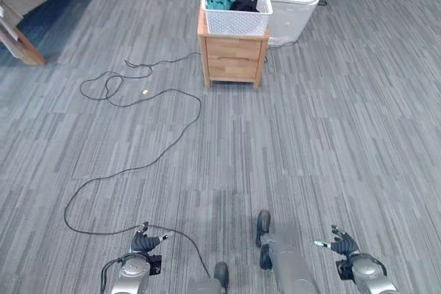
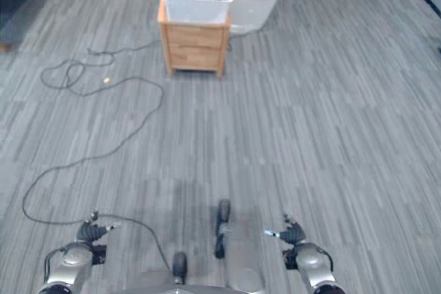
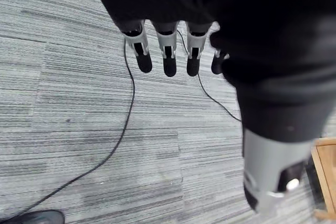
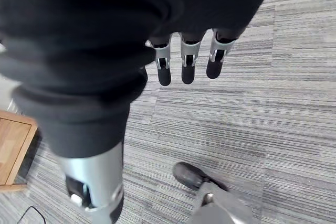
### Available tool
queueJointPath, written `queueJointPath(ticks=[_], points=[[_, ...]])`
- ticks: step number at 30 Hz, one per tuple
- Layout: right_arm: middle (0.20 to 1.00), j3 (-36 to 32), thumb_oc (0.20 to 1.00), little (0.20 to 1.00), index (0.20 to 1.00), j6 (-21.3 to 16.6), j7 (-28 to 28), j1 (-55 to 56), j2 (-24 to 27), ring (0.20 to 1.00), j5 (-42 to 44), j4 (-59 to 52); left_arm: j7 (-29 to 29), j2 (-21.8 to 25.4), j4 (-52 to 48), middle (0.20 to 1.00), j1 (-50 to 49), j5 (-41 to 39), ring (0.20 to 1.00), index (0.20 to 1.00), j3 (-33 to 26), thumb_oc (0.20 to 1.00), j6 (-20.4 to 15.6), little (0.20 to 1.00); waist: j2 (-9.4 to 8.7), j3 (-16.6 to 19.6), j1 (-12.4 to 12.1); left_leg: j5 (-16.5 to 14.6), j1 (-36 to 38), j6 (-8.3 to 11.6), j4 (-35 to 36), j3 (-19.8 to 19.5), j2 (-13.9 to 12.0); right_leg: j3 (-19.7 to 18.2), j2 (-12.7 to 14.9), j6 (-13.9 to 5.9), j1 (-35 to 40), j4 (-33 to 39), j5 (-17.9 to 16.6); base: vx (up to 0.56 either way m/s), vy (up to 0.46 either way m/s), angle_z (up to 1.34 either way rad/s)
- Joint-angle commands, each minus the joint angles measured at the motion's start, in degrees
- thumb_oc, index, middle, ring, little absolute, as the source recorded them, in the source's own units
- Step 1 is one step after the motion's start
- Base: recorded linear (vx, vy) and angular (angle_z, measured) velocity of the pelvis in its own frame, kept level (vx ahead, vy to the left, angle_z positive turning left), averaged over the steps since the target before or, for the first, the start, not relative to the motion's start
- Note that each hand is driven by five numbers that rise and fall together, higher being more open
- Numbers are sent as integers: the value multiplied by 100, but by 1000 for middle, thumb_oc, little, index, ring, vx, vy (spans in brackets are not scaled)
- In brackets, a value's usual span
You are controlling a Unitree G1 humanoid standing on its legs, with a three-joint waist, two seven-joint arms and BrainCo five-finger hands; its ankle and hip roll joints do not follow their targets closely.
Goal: Grab the laundry basket,head to the washer,open it,put in the laundry and shut it.
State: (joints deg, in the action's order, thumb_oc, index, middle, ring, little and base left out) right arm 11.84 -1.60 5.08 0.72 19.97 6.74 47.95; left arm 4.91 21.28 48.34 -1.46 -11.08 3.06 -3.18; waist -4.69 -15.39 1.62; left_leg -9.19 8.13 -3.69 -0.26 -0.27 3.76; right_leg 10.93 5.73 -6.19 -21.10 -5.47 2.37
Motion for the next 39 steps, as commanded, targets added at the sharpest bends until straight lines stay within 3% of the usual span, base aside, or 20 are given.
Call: queueJointPath(ticks=[1, 5, 7, 8, 9, 10, 12, 14, 17, 22, 25, 27, 28, 29, 33, 36, 39], points=[[1000, 59, 1000, 1000, 1000, -127, 107, -173, 190, 1000, -39, -79, 45, 178, -259, 1000, -108, -40, 1000, 1000, 108, 1000, -175, 1000, -91, 247, 105, -650, -14, 305, -652, -12, 86, -53, -90, -111, 555, -86, -223, 405, -204, 56], [1000, -2, 1000, 1000, 1000, -181, 125, -114, 167, 1000, 63, -57, -7, 41, -298, 1000, -186, -158, 1000, 1000, 173, 1000, -130, 1000, -9, 520, 190, -340, 113, 653, -845, 9, -269, -71, -303, 97, 812, -60, -138, 343, -211, 43], [1000, 0, 1000, 1000, 1000, -217, 111, -109, 184, 1000, 154, -57, -57, 45, -316, 1000, -168, -118, 1000, 1000, 283, 1000, -123, 1000, 5, 581, 243, 18, -67, 797, -1422, 51, -430, -136, -482, 228, 1027, 36, -29, 242, -186, 45], [1000, 0, 1000, 1000, 1000, -217, 111, -108, 185, 1000, 155, -58, -57, 44, -315, 1000, -168, -118, 1000, 1000, 284, 1000, -124, 1000, 10, 581, 244, 9, -73, 801, -1435, 49, -436, -133, -487, 231, 1030, 40, -30, 214, -197, 14], [1000, 14, 1000, 1000, 1000, -216, 158, -183, 252, 1000, 246, 32, -103, 41, -343, 1000, 24, -91, 1000, 1000, 479, 1000, -106, 1000, -109, 454, 236, 111, -922, 686, -2068, 474, -600, -159, -387, 355, 1303, 129, 209, 127, -122, -4], [1000, 13, 1000, 1000, 1000, -217, 158, -185, 253, 1000, 246, 34, -103, 40, -341, 1000, 27, -91, 1000, 1000, 481, 1000, -106, 1000, -98, 449, 227, 85, -934, 684, -2103, 479, -612, -163, -397, 354, 1301, 121, 216, 177, -146, -14], [1000, 12, 1000, 1000, 1000, -226, 179, -240, 291, 1000, 270, 61, -123, 63, -336, 1000, 87, -43, 1000, 1000, 537, 1000, -102, 1000, -160, 355, 143, -135, -1396, 551, -1902, 613, -567, -200, -371, 346, 1434, 148, 316, 147, -42, -18], [1000, 11, 1000, 1000, 1000, -228, 220, -272, 314, 1000, 278, 62, -115, 83, -337, 1000, 114, -14, 1000, 1000, 548, 1000, -102, 1000, -130, 249, 48, 228, -1889, 584, -1503, 683, -595, -234, -411, 348, 1583, 181, 395, 171, -9, -10], [1000, 71, 1000, 1000, 1000, -215, 312, -321, 296, 1000, 251, 216, -62, 74, -220, 1000, 141, -32, 1000, 1000, 495, 1000, -122, 1000, -30, 117, -173, 1015, -2369, 724, -621, 738, -649, -303, -592, 373, 1993, 294, 587, 268, 31, -22], [1000, 100, 1000, 1000, 1000, -199, 372, -379, 254, 1000, 164, 419, -13, 40, -18, 1000, 116, -90, 1000, 1000, 449, 1000, -128, 1000, 31, 152, -384, 1415, -2684, 799, 378, 723, -701, -601, -760, 398, 2481, 270, 933, 332, 108, -23], [1000, 15, 1000, 1000, 1000, -189, 317, -309, 121, 1000, 113, 450, -41, 134, 29, 1000, 67, -2, 1000, 1000, 406, 1000, -91, 1000, -63, 341, -469, 1700, -2621, 736, 56, 816, -847, -906, -716, 333, 3012, 89, 1249, 681, 309, -77], [1000, -2, 1000, 1000, 1000, -192, 312, -295, 89, 1000, 123, 445, -40, 152, 36, 1000, 83, 0, 1000, 1000, 393, 1000, -90, 1000, -100, 384, -461, 1702, -2627, 710, -104, 850, -846, -905, -632, 288, 3020, 9, 1249, 424, 236, -36], [1000, -34, 1000, 1000, 1000, -213, 229, -333, -119, 1000, 240, 407, -48, 278, 96, 1000, 154, 35, 1000, 1000, 375, 1000, -81, 1000, -341, 479, -420, 1231, -2589, 522, -803, 970, -706, -923, -265, -68, 2682, -1014, 803, 455, 263, -26], [1000, -35, 1000, 1000, 1000, -212, 229, -333, -117, 1000, 240, 407, -48, 276, 96, 1000, 154, 35, 1000, 1000, 376, 1000, -81, 1000, -329, 494, -425, 1239, -2608, 525, -800, 969, -722, -929, -280, -64, 2661, -1010, 789, 544, 329, -30], [1000, 44, 1000, 1000, 1000, -231, 197, -425, -211, 1000, 293, 114, 17, 430, 67, 1000, 210, 38, 1000, 1000, 333, 1000, -58, 1000, -322, 359, -320, 726, -2185, 249, -911, 1125, -669, -870, -95, -278, 1915, -2349, -17, 235, 177, -16], [1000, 105, 1000, 1000, 1000, -223, 210, -470, -213, 1000, 261, 47, 42, 421, 48, 1000, 232, 13, 1000, 1000, 349, 1000, -57, 1000, -225, 285, -250, 587, -1880, 192, -846, 1139, -654, -646, -67, -184, 1467, -2420, -15, 177, 107, 1], [1000, 201, 1000, 1000, 1000, -189, 191, -545, -153, 1000, 178, -57, 45, 386, 41, 1000, 182, -10, 1000, 1000, 337, 1000, -56, 1000, -109, 178, -168, 233, -1405, 169, -771, 1140, -552, -158, 88, -137, 1078, -1745, 349, 412, 156, -7]])
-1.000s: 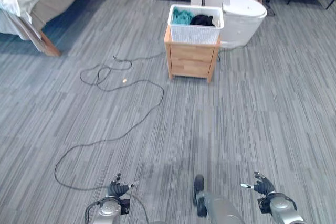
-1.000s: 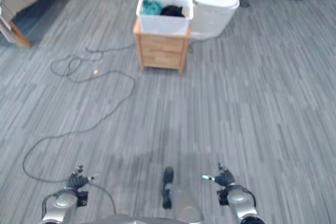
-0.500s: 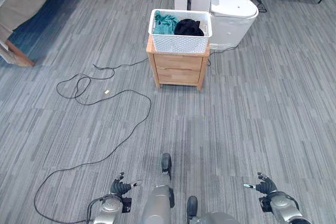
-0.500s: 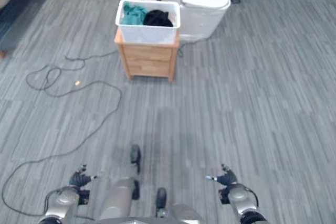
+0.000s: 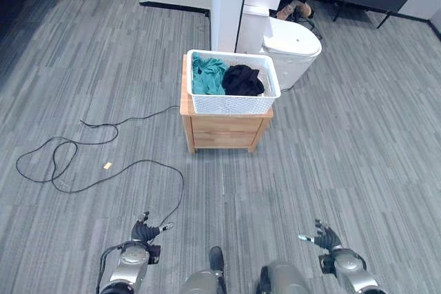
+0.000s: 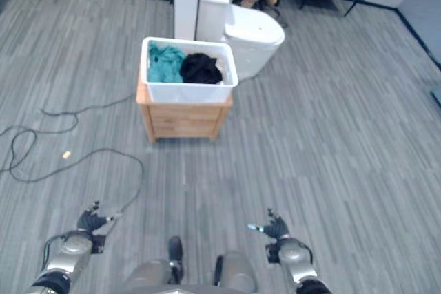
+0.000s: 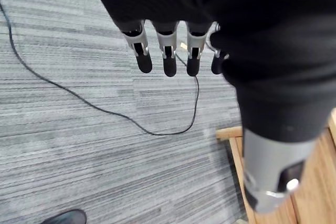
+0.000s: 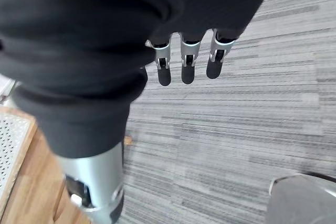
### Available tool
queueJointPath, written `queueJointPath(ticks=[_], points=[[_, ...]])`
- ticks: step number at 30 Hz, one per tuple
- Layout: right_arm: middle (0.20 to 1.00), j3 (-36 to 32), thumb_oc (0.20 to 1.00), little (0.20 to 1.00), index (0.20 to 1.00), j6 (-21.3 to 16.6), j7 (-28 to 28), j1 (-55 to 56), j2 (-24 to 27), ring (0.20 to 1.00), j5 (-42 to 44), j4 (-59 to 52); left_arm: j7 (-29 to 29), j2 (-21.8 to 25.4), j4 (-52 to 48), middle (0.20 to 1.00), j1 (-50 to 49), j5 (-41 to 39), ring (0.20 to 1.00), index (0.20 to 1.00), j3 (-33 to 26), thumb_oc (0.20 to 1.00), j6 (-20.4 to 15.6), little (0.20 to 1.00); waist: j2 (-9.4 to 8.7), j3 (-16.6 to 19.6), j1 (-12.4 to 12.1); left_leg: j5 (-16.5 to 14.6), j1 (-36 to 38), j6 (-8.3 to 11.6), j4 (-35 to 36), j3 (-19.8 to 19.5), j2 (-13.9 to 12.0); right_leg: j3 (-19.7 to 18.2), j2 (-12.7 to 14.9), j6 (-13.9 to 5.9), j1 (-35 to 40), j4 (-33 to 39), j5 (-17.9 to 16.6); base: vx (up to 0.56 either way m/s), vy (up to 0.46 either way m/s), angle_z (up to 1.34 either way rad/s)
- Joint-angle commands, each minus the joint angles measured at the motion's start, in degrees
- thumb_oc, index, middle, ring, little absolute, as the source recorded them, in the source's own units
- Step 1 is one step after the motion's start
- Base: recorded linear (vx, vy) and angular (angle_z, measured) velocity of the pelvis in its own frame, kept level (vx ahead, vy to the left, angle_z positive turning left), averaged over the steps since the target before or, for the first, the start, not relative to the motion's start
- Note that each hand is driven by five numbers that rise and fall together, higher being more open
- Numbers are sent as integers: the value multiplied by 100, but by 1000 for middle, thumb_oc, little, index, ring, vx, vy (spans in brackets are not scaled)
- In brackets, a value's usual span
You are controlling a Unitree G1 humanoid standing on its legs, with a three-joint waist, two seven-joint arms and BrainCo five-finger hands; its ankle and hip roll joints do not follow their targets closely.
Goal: Grab the laundry basket,head to the washer,open it,put in the laundry and shut it.
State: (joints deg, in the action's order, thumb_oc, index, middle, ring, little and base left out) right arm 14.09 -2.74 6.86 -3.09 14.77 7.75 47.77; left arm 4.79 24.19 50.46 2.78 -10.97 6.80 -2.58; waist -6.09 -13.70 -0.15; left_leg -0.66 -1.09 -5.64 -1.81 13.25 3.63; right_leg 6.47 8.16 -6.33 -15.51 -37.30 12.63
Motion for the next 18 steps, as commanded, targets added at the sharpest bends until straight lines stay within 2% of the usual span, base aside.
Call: queueJointPath(ticks=[1, 4, 5, 7, 8, 9, 10, 11, 13, 15, 16, 18], points=[[1000, -14, 1000, 1000, 1000, -68, 15, -190, 390, 1000, 68, -78, 49, 67, -151, 1000, -241, -25, 1000, 1000, -29, 1000, -114, 1000, 43, -25, 31, -582, -425, 345, -588, -184, -521, 386, -177, -64, 373, 1706, -761, 242, 35, -15], [1000, -23, 1000, 1000, 1000, -66, 16, -179, 441, 1000, 67, -146, 48, -12, -69, 1000, -222, -40, 1000, 1000, -36, 1000, -141, 1000, 38, -93, 139, -711, -161, 379, -515, -301, -368, 407, -243, -117, 79, 2378, -962, 251, -4, 14], [1000, -23, 1000, 1000, 1000, -66, 16, -176, 446, 1000, 67, -147, 48, -17, -69, 1000, -223, -40, 1000, 1000, -35, 1000, -142, 1000, 54, -117, 143, -734, -130, 381, -523, -312, -379, 419, -252, -119, 117, 2378, -948, 216, -31, 26], [1000, -26, 1000, 1000, 1000, -66, 9, -143, 459, 1000, 47, -129, 61, -64, 24, 1000, -171, -44, 1000, 1000, -42, 1000, -167, 1000, 49, -114, 238, -852, 75, 466, -474, -415, -270, 469, -215, -156, -114, 2916, -1156, 332, -85, 18], [1000, -25, 1000, 1000, 1000, -66, 9, -143, 461, 1000, 48, -128, 61, -67, 25, 1000, -171, -44, 1000, 1000, -41, 1000, -167, 1000, 59, -123, 244, -859, 85, 469, -477, -424, -278, 481, -222, -156, -95, 2925, -1155, 366, -128, 47], [1000, -64, 1000, 1000, 1000, -69, -1, -66, 473, 1000, 63, -157, 37, -64, 13, 1000, -172, 9, 1000, 1000, -12, 1000, -174, 1000, 26, -108, 269, -993, 163, 508, -542, -528, -212, 342, -255, -170, 43, 3118, -1151, 373, -163, 47], [1000, -78, 1000, 1000, 1000, -104, 0, 7, 507, 1000, 101, -128, 21, -91, -2, 1000, -183, 64, 1000, 1000, 0, 1000, -184, 1000, 15, -17, 291, -1177, 244, 597, -701, -585, -199, 216, -301, -63, 202, 3179, -1230, 366, -163, 33], [1000, -77, 1000, 1000, 1000, -104, 0, 5, 505, 1000, 101, -127, 21, -88, -2, 1000, -183, 64, 1000, 1000, -1, 1000, -184, 1000, 3, -5, 297, -1161, 227, 595, -696, -587, -188, 216, -291, -63, 188, 3186, -1240, 356, -161, 26], [1000, -120, 1000, 1000, 1000, -101, 10, 48, 532, 1000, 109, -73, 3, -168, -6, 1000, -263, 52, 1000, 1000, -1, 1000, -171, 1000, 60, 126, 327, -1253, 285, 717, -890, -594, -306, 329, -299, 33, 322, 3151, -1176, 356, -175, 76], [1000, -211, 1000, 1000, 1000, -162, 1, 65, 603, 1000, 256, -91, -43, -227, -71, 1000, -309, 63, 1000, 1000, 71, 1000, -157, 1000, 133, 150, 346, -807, 26, 976, -1811, -579, -567, 412, -392, 214, 626, 3223, -1049, 363, -219, 79], [1000, -212, 1000, 1000, 1000, -153, 26, 58, 638, 1000, 273, -98, -50, -237, -105, 1000, -294, 34, 1000, 1000, 101, 1000, -150, 1000, 107, 155, 343, -676, -149, 986, -2008, -561, -604, 448, -375, 262, 696, 3264, -980, 193, -131, 35], [1000, -206, 1000, 1000, 1000, -152, 37, 41, 670, 1000, 293, -108, -41, -247, -106, 1000, -251, 21, 1000, 1000, 126, 1000, -143, 1000, 97, 136, 333, -694, -334, 944, -2091, -565, -633, 451, -376, 305, 758, 3277, -913, 136, -60, -4]])
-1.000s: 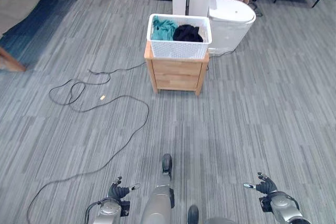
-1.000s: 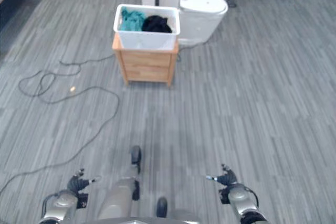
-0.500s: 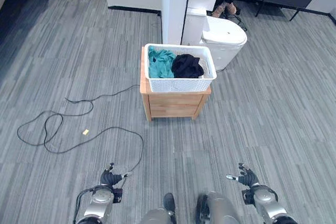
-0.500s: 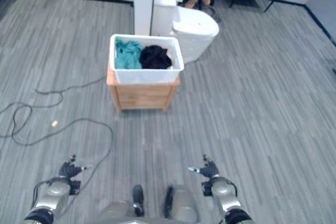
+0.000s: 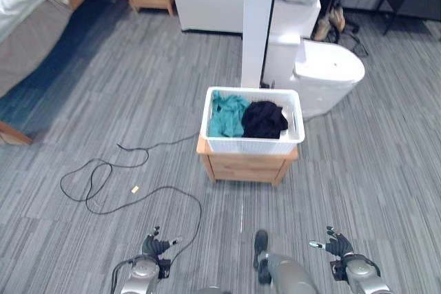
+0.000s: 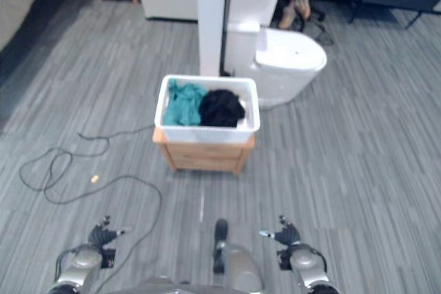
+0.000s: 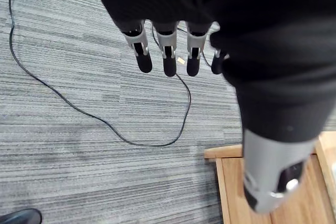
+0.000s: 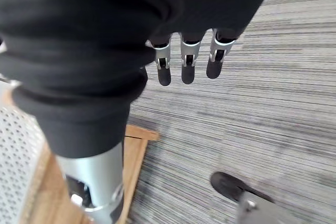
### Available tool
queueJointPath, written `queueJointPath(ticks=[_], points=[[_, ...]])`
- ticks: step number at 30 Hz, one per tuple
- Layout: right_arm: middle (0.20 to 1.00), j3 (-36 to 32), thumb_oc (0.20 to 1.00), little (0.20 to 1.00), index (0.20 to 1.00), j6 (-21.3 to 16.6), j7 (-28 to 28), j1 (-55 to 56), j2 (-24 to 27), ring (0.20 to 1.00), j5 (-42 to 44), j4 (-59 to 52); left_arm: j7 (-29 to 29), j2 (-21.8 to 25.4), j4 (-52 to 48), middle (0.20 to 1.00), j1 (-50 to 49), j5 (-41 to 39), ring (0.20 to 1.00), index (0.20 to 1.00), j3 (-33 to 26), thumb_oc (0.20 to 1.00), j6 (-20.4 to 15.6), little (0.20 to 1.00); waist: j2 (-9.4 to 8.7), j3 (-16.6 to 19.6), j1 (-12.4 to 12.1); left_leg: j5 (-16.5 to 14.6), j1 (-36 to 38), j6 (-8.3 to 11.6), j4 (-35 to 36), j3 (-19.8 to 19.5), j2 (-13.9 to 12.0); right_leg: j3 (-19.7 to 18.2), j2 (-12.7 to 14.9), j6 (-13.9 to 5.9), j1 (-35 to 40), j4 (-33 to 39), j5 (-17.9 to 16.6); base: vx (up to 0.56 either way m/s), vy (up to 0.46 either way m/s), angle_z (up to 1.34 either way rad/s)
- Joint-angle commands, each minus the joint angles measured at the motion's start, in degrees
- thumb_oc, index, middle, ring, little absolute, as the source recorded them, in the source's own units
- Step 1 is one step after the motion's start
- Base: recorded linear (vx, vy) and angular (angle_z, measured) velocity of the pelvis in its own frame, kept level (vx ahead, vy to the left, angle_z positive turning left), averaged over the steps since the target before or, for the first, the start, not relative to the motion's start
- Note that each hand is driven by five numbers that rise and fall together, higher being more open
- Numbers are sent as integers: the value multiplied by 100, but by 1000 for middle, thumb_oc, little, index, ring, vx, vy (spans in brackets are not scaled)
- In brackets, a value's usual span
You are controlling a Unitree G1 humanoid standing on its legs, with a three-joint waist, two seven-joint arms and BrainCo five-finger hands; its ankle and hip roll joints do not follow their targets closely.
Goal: Grab the laundry basket,head to the washer,open it,put in the laundry and shut it.
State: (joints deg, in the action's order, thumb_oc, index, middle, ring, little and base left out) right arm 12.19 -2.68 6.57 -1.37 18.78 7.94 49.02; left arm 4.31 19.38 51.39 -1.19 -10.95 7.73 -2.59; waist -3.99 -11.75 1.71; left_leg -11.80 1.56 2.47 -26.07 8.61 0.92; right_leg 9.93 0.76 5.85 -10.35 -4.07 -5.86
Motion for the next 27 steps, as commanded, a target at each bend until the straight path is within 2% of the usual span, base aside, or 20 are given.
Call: queueJointPath(ticks=[1, 2, 4, 5, 6, 8, 13, 17, 20, 24, 27], points=[[1000, -7, 1000, 1000, 1000, -141, 85, -167, 320, 1000, 272, -207, -4, 189, -191, 1000, 156, 13, 1000, 1000, 73, 1000, -122, 1000, -119, -91, 94, 232, -858, 28, 594, -124, -318, 56, 354, -920, 374, -1, 1050, 104, -16, -26], [1000, -7, 1000, 1000, 1000, -141, 85, -167, 319, 1000, 272, -207, -4, 190, -191, 1000, 156, 13, 1000, 1000, 73, 1000, -122, 1000, -120, -87, 96, 235, -862, 28, 597, -125, -316, 57, 356, -920, 370, -1, 1050, 217, 16, -33], [1000, -35, 1000, 1000, 1000, -148, 142, -209, 372, 1000, 277, -194, 10, 175, -146, 1000, 167, 56, 1000, 1000, 111, 1000, -121, 1000, -10, -127, 16, 689, -1178, 72, 1343, -189, -356, 17, 272, -920, 504, 3, 1172, 183, 69, -26], [1000, -35, 1000, 1000, 1000, -149, 142, -209, 374, 1000, 277, -193, 11, 173, -145, 1000, 168, 56, 1000, 1000, 112, 1000, -122, 1000, -15, -135, 16, 701, -1152, 73, 1373, -188, -349, 17, 277, -921, 515, 0, 1180, 158, 103, -28], [1000, -30, 1000, 1000, 1000, -155, 186, -199, 378, 1000, 266, -178, 36, 174, -116, 1000, 179, 45, 1000, 1000, 118, 1000, -133, 1000, 55, -167, -36, 969, -1243, 133, 1685, -228, -378, -43, 212, -910, 600, -14, 1247, 157, 122, -35], [1000, -30, 1000, 1000, 1000, -149, 187, -196, 343, 1000, 218, -103, 45, 177, -39, 1000, 166, 62, 1000, 1000, 93, 1000, -139, 1000, 82, -133, -33, 987, -1122, 124, 1872, -195, -374, -79, 189, -933, 656, -42, 1301, 194, 169, -31], [1000, -48, 1000, 1000, 1000, -112, 176, -178, 249, 1000, 67, -159, 79, 263, 87, 1000, 86, 129, 1000, 1000, -36, 1000, -132, 1000, 12, -28, -72, 849, -909, -78, 1969, -108, -235, -213, 328, -1091, 649, -357, 1304, 144, 205, -24], [1000, -32, 1000, 1000, 1000, -103, 163, -237, 213, 1000, -8, -358, 156, 478, -128, 1000, 73, 106, 1000, 1000, -224, 1000, -153, 1000, -46, -65, -106, 698, -712, -254, 1980, 19, -175, -303, 468, -1308, 385, -1014, 1186, 76, 164, -40], [1000, -13, 1000, 1000, 1000, -114, 169, -297, 233, 1000, -40, -610, 216, 621, -351, 1000, 106, 22, 1000, 1000, -329, 1000, -186, 1000, -54, -94, -130, 561, -602, -322, 1937, 59, -156, -323, 496, -1370, 205, -1332, 1191, 78, 70, -16], [1000, -14, 1000, 1000, 1000, -117, 234, -422, 359, 1000, -99, -745, 297, 723, -690, 1000, 166, -76, 1000, 1000, -375, 1000, -237, 1000, -23, -98, -112, 424, -438, -336, 1919, -4, -84, -353, 512, -1329, 38, -997, 1070, 135, -10, -14], [1000, -15, 1000, 1000, 1000, -90, 309, -509, 458, 1000, -172, -898, 392, 772, -1032, 1000, 217, -190, 1000, 1000, -412, 1000, -295, 1000, -84, -89, -95, 333, -388, -310, 1809, -106, 5, -498, 556, -1348, 87, -531, 960, 147, -84, 12]])
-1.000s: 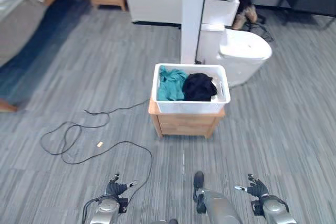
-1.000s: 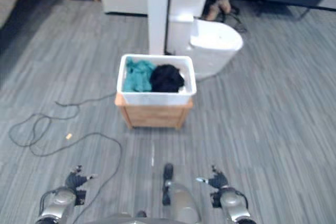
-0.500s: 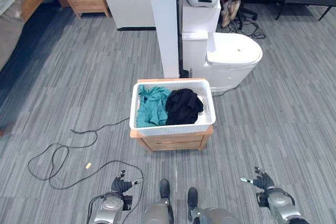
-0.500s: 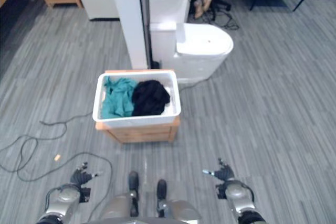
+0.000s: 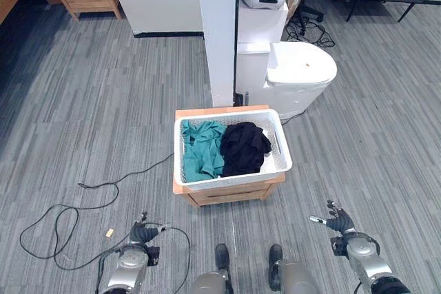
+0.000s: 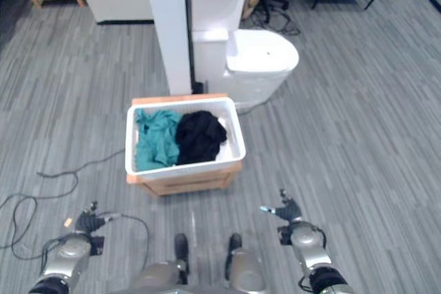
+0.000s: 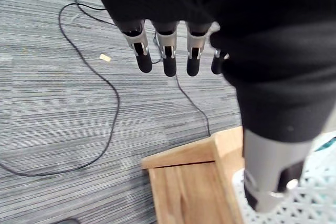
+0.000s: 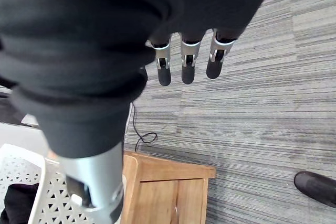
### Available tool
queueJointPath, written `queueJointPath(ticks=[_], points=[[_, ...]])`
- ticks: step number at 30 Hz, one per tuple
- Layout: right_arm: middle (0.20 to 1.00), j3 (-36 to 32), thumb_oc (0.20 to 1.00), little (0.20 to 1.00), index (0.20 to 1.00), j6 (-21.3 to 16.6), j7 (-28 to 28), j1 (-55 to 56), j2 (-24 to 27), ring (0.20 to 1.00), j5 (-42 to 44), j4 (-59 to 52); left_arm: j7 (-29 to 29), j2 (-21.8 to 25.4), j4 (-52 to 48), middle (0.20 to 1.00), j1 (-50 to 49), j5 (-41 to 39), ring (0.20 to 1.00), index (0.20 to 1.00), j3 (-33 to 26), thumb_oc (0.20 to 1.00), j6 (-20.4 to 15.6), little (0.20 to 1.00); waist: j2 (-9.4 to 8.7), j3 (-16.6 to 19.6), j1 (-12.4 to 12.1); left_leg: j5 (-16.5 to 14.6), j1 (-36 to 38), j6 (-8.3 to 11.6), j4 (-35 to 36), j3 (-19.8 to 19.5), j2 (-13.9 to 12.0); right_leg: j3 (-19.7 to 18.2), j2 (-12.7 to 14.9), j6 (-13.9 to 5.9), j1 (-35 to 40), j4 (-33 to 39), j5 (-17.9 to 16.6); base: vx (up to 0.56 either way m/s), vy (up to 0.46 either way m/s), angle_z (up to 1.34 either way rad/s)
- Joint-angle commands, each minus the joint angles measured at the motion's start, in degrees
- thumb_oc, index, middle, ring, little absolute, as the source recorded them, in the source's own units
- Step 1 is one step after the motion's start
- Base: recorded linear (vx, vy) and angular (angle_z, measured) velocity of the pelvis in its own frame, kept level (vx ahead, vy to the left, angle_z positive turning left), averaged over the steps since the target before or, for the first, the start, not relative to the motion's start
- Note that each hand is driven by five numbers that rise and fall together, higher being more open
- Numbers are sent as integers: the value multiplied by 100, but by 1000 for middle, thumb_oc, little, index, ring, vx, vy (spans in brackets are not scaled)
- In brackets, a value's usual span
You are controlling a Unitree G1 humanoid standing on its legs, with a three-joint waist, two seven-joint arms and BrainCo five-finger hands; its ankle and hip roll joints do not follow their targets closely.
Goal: Grab the laundry basket,head to the washer,open it,put in the laundry and shut it.
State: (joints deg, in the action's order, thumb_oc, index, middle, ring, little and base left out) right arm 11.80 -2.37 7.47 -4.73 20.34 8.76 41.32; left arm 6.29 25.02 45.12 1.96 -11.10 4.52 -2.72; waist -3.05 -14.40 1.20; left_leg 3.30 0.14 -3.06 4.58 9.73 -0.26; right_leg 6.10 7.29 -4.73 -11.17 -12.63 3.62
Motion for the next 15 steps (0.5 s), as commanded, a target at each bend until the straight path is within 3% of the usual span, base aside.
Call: queueJointPath(ticks=[1, 7, 15], points=[[1000, 32, 1000, 1000, 1000, -108, 236, -219, 317, 1000, -269, -129, 199, 180, -458, 1000, -104, -213, 1000, 1000, -101, 1000, -298, 1000, -192, 202, -53, -1194, -220, 246, -1253, -215, 133, -114, -100, -279, 230, 421, -4, 162, -89, 44], [1000, 260, 1000, 1000, 1000, -35, 375, -733, 373, 1000, -294, -143, 390, 150, -492, 1000, 236, -181, 1000, 1000, 36, 1000, -283, 1000, -147, 330, -97, -1105, -178, 301, -1019, -232, 80, -82, -155, -200, 415, 757, -80, 102, -85, 16], [1000, 1011, 1000, 1000, 1000, 18, 877, -2372, -86, 1000, 54, 491, 1181, 277, 425, 1000, 1937, -379, 1000, 1000, 542, 1000, -341, 1000, -91, 142, -155, -614, -819, 403, -595, -296, 33, -105, -248, -185, -46, 1192, -372, -82, -49, 1]])
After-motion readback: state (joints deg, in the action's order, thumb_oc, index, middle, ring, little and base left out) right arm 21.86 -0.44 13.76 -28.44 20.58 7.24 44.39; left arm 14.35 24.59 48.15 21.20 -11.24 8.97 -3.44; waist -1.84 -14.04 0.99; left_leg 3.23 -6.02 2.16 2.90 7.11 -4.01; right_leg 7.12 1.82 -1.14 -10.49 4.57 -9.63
